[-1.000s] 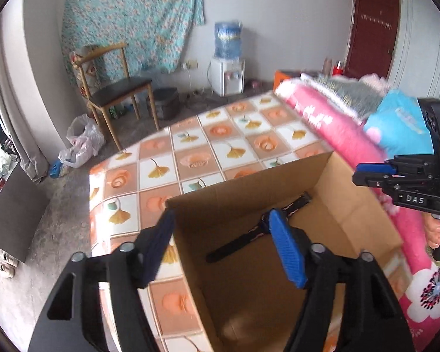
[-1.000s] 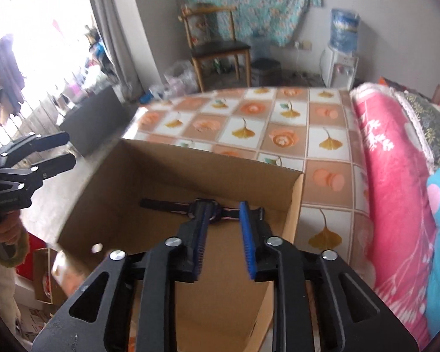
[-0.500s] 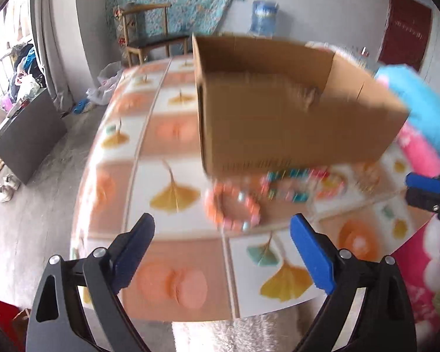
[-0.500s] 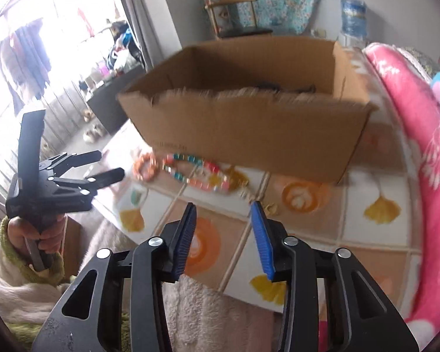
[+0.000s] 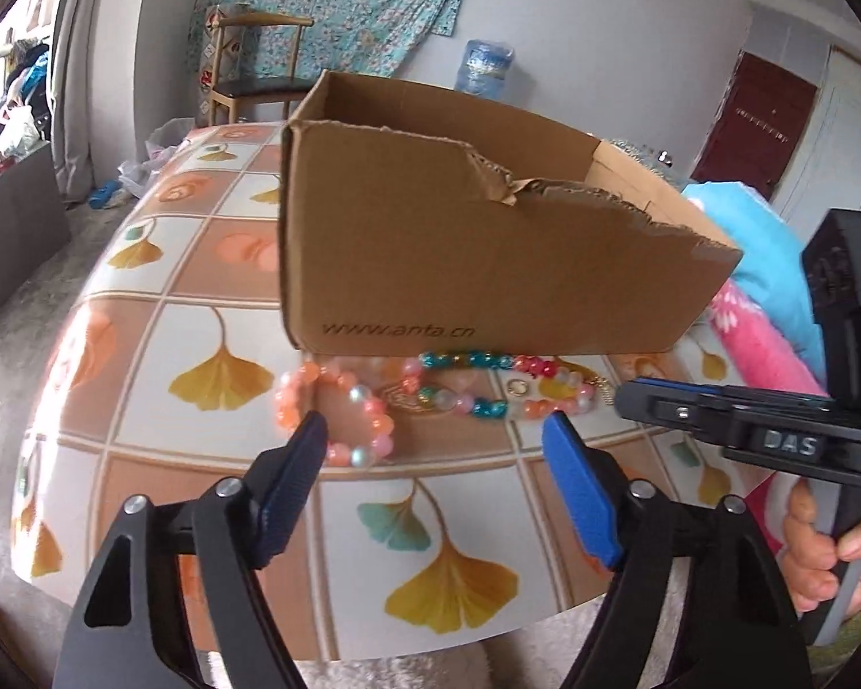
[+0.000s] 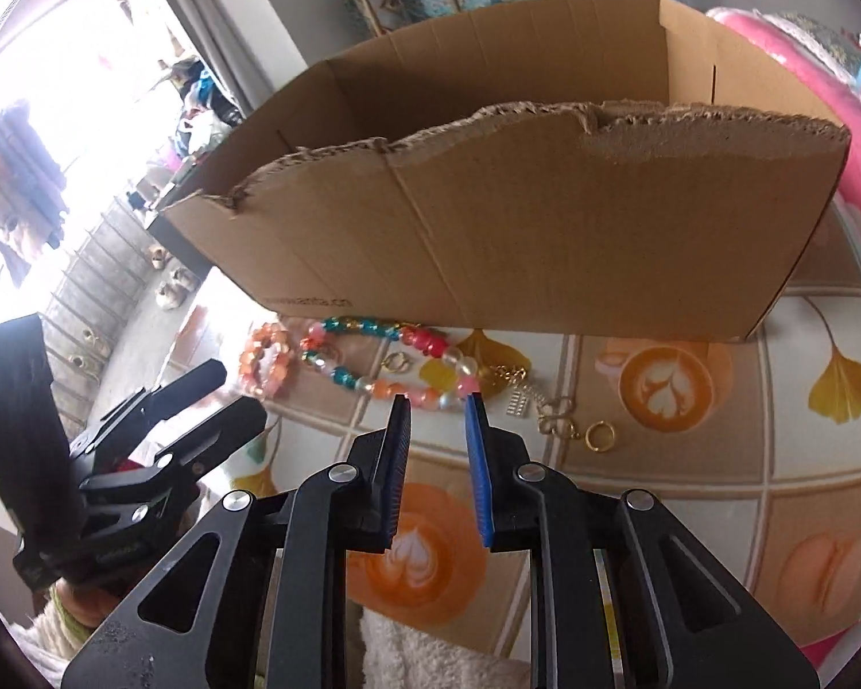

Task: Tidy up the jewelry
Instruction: 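Move the right gripper back toward the multicolour bead bracelet, then close the right gripper on the multicolour bead bracelet and lift it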

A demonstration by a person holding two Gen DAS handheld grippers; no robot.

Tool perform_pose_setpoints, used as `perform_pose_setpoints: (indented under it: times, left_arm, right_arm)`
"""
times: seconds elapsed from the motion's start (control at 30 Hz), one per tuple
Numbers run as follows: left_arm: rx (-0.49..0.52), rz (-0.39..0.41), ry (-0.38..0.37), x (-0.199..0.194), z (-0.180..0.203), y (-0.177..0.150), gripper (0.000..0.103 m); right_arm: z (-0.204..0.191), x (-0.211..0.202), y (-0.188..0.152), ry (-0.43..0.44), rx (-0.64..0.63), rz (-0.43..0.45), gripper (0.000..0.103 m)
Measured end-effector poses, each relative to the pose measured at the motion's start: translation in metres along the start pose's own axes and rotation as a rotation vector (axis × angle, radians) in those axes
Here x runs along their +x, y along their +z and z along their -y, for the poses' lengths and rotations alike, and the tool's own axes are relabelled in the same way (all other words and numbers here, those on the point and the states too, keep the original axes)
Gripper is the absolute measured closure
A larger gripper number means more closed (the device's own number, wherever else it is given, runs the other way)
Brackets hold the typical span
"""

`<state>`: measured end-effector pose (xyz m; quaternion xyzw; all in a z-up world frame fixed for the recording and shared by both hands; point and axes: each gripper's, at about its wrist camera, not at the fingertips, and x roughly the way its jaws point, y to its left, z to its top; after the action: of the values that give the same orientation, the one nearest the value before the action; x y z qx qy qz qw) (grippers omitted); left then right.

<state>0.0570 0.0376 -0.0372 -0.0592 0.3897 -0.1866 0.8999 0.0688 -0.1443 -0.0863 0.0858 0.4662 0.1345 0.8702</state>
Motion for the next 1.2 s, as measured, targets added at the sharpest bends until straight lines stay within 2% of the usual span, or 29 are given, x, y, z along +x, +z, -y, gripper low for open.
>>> perform_pose_setpoints:
  times: [0.27,0.4,0.67,0.77,1.2]
  left_arm:
    - [0.009,-0.009,-0.059,0.01,-0.004,0.007,0.055]
    - [-0.004,-0.038,-0.076,0.02,-0.01,0.014,0.067]
    - [0.005,-0.098,-0.057,0.037,-0.01,0.025,0.068]
    - [0.003,-0.131,-0.026,0.047,-0.008,0.03,0.068]
    - [0.053,-0.157,0.108,0.057,0.003,0.036,0.072]
  right_arm:
    - [-0.007,0.015,0.008,-0.073,-0.002,-0.02,0.082]
    - [-0.004,0.02,0.01,-0.086,0.004,-0.029,0.082]
    - [-0.015,0.028,0.009,-0.115,-0.031,-0.021,0.082]
    - [-0.014,0.031,0.01,-0.101,-0.025,-0.022,0.082]
    - [0.012,0.017,0.013,-0.027,0.018,-0.044,0.081]
